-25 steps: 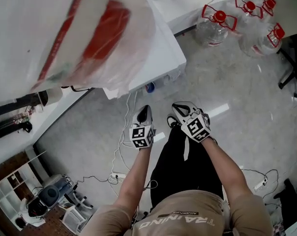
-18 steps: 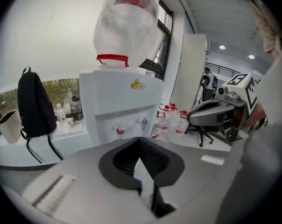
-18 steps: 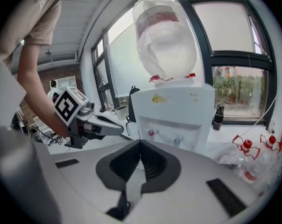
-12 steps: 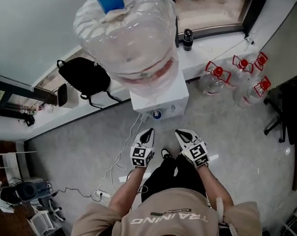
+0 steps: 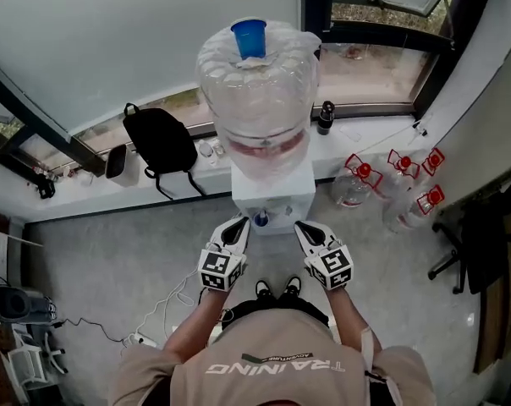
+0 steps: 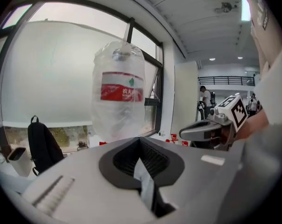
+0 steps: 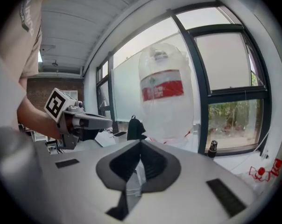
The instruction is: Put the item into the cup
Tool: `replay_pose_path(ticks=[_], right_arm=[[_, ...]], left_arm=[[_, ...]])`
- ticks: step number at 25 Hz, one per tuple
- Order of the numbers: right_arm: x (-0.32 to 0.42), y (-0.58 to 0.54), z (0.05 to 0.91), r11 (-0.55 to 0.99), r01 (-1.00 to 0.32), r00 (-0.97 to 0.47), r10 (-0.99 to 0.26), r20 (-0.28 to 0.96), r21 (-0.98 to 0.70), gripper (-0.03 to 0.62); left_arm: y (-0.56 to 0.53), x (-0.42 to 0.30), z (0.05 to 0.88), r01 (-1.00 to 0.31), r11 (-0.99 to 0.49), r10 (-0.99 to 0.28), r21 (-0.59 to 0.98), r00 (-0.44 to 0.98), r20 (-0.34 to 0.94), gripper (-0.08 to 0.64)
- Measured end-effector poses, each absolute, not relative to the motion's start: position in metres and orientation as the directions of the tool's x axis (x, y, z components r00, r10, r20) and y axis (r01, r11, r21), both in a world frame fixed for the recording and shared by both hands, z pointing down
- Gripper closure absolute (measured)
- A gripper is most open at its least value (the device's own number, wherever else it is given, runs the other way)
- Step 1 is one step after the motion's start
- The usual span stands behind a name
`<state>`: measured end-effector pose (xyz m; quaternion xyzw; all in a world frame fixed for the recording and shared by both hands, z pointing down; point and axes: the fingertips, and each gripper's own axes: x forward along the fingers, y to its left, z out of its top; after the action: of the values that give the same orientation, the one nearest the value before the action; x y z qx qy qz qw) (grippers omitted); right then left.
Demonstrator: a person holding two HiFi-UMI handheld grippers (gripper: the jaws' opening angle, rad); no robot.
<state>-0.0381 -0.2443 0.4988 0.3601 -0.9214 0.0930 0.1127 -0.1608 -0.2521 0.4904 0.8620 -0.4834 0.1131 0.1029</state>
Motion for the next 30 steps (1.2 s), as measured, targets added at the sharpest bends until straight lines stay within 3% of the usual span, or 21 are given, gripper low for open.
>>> replay_pose_path(ticks=[10, 17, 25, 30], right_arm=[[-0.034, -0.262, 0.426, 0.727, -0.679, -0.732, -0.658, 0.179, -0.103, 0.581], [-0.035, -0.272, 0.383, 0.739, -0.673, -0.734, -0.671, 0.105, 0.015, 0.581], [-0.043, -0.269, 0.371, 0.719, -0.677, -0.707, -0.695, 0.133, 0.160, 0.581], [-0.047, -0.269, 0.366, 0.699, -0.704, -0.690, -0.715, 0.112, 0.125, 0.581]], left_arm=[[-0.266, -0.162, 0.419, -0.861, -0.507, -0.849, -0.049, 0.488, 0.204, 0.552], [-0.282, -0.161, 0.362, -0.881, -0.471, -0.880, -0.035, 0.468, 0.079, 0.552], [-0.283, -0.175, 0.357, -0.901, -0.430, -0.902, -0.059, 0.426, 0.071, 0.552], [-0.278, -0.179, 0.356, -0.897, -0.437, -0.899, -0.058, 0.434, 0.064, 0.552]])
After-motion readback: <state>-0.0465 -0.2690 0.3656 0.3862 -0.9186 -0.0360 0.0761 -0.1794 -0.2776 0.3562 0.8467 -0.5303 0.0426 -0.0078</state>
